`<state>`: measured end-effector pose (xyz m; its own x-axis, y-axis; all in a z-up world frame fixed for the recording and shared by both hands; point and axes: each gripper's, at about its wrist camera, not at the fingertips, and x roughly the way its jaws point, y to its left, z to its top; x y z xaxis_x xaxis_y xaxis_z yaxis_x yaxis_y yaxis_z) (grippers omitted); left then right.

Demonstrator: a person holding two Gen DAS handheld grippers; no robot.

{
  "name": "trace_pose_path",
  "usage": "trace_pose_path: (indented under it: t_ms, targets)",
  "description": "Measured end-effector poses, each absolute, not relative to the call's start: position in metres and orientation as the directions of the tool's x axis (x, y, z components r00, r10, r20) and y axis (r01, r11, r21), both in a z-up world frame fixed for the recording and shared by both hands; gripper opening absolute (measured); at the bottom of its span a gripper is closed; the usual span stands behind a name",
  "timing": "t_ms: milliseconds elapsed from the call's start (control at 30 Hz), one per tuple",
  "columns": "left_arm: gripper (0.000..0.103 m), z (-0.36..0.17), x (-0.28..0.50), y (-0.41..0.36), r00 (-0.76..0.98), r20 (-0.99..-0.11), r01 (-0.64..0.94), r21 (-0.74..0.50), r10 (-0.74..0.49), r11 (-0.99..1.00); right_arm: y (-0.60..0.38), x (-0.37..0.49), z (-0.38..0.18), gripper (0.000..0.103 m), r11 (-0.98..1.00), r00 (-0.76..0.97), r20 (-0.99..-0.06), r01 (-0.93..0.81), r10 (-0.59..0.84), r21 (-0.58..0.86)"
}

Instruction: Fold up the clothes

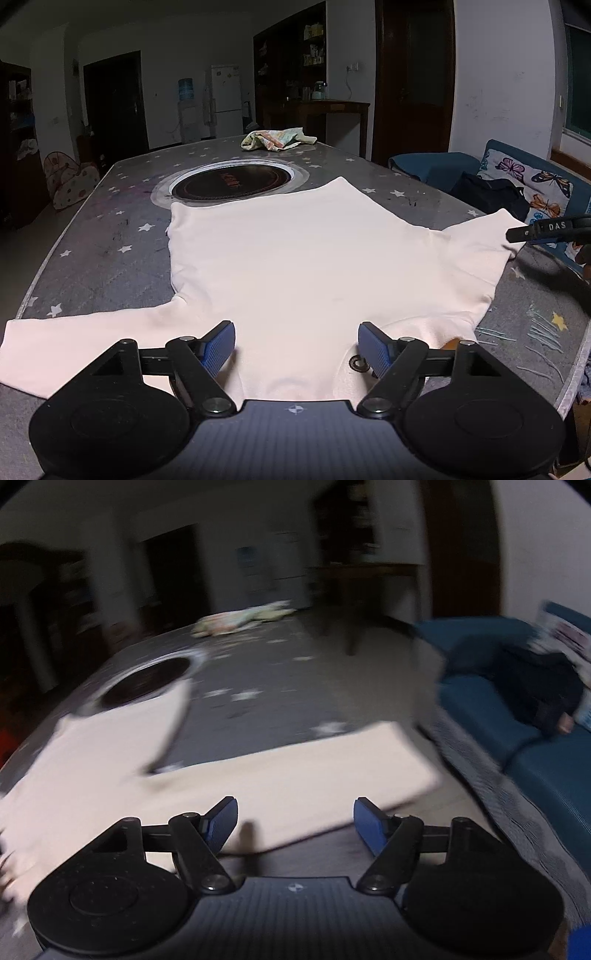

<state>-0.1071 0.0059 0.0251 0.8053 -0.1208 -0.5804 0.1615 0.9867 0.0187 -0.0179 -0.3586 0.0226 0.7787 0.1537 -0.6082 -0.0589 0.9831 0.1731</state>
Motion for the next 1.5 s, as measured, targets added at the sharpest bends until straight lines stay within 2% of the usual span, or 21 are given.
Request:
trace_pose_path:
  t_ms: [167,300,367,400,467,533,633,867,1133,1333,1500]
  targets:
    - [0.079,0.024,-0.107,0.005,0.804,-0.584,0.159,0.025,-0.115,0.987,-0.395,-0.004,0.014,0.065,0.976,0.779,-0.622,0.073,0.073,0.205]
    - [0.080,0.024,-0.106,0.004,0.802,-0.587,0.157,0.027,-0.111,0.987,-0.413,0.006,0.004,0.057,0.949,0.769,-0.632,0.124,0.093,0.291]
    - [0.080,0.024,-0.106,0.003,0.800,-0.589,0.155,0.028,-0.109,0.987,-0.417,0.008,0.002,0.048,0.937,0.775,-0.622,0.126,0.111,0.325]
    - [0.080,0.023,-0.106,0.003,0.800,-0.590,0.155,0.028,-0.108,0.988,-0.419,0.009,0.001,0.040,0.932,0.777,-0.617,0.127,0.120,0.341]
    - [0.081,0.023,-0.105,0.003,0.799,-0.592,0.151,0.028,-0.105,0.988,-0.421,0.009,0.000,0.034,0.925,0.782,-0.609,0.125,0.130,0.359]
    - [0.081,0.023,-0.105,0.003,0.799,-0.592,0.149,0.025,-0.106,0.989,-0.422,0.005,0.002,0.017,0.935,0.796,-0.596,0.127,0.103,0.332]
    - [0.082,0.023,-0.104,0.003,0.799,-0.591,0.146,0.019,-0.107,0.989,-0.418,-0.001,0.010,0.006,0.946,0.812,-0.577,0.108,0.094,0.306]
    - [0.082,0.023,-0.103,0.003,0.801,-0.589,0.141,0.005,-0.111,0.990,-0.392,-0.007,0.043,0.005,0.951,0.845,-0.499,-0.036,0.194,0.308]
    - [0.084,0.022,-0.106,0.004,0.802,-0.584,0.131,-0.030,-0.124,0.991,-0.315,-0.002,0.106,0.005,0.883,0.804,-0.384,-0.349,0.454,0.314]
    - [0.084,0.023,-0.111,0.009,0.815,-0.564,0.117,-0.064,-0.133,0.991,-0.242,0.003,0.132,0.005,0.792,0.707,-0.358,-0.528,0.610,0.306]
    - [0.085,0.024,-0.115,0.018,0.820,-0.558,0.095,-0.080,-0.124,0.992,-0.186,-0.001,0.128,0.005,0.724,0.618,-0.384,-0.626,0.686,0.288]
